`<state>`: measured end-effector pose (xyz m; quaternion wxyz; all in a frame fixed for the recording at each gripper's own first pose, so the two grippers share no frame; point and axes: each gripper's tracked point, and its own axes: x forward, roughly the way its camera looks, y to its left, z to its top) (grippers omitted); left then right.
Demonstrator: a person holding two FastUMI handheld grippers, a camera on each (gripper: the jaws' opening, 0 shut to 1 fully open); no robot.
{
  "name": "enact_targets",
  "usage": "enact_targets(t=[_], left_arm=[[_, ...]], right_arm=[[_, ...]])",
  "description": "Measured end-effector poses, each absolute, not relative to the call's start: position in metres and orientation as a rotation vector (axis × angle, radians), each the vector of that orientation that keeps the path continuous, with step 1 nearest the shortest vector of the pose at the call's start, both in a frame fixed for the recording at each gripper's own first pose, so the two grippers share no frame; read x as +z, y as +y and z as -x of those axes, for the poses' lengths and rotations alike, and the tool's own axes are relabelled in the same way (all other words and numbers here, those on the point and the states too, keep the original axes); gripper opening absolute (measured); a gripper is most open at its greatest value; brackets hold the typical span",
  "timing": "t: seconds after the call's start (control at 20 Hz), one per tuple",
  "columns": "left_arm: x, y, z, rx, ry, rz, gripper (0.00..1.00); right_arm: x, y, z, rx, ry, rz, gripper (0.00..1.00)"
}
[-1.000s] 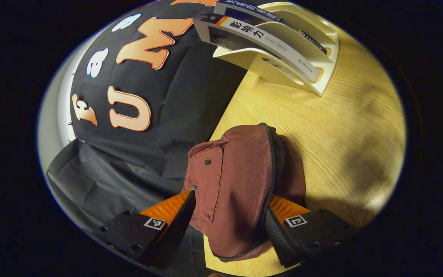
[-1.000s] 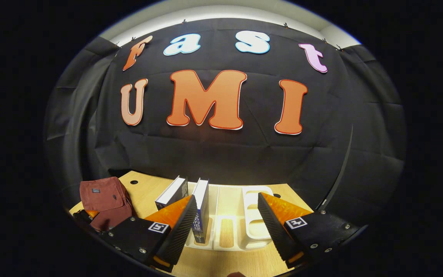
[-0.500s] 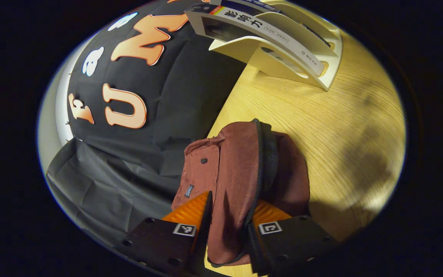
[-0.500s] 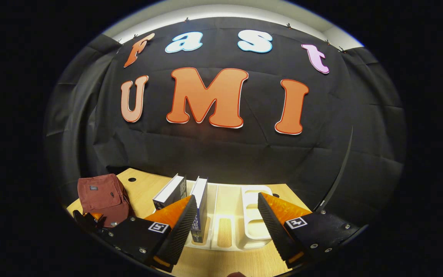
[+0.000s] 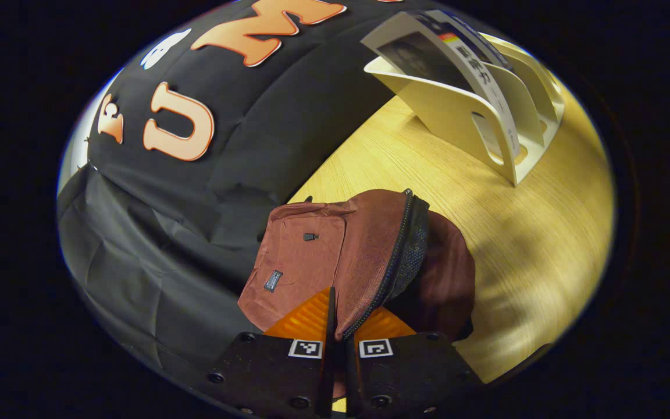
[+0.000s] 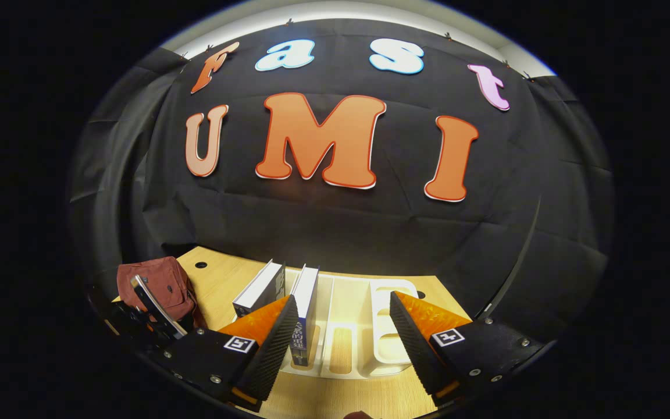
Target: Open the schoolbag, grab two books from the bookshelf and put them into the schoolbag.
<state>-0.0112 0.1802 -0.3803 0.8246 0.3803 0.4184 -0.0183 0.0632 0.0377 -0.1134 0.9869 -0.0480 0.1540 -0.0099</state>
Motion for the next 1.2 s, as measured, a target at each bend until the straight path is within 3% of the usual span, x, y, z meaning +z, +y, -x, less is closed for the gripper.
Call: enact_targets(t=[0.6, 1.2], left_arm=[[-0.326, 0.216, -0.018, -0.279, 1.070, -0.515, 0.05], [-0.286, 0.269, -0.064, -0.540, 1.251, -0.274, 0.05]], right_arm=[[-0.115, 0.082, -0.101, 0.045, 0.496, 0.138, 0.94], [-0.146, 0.151, -0.143, 0.093, 0.888, 0.114, 0.95]])
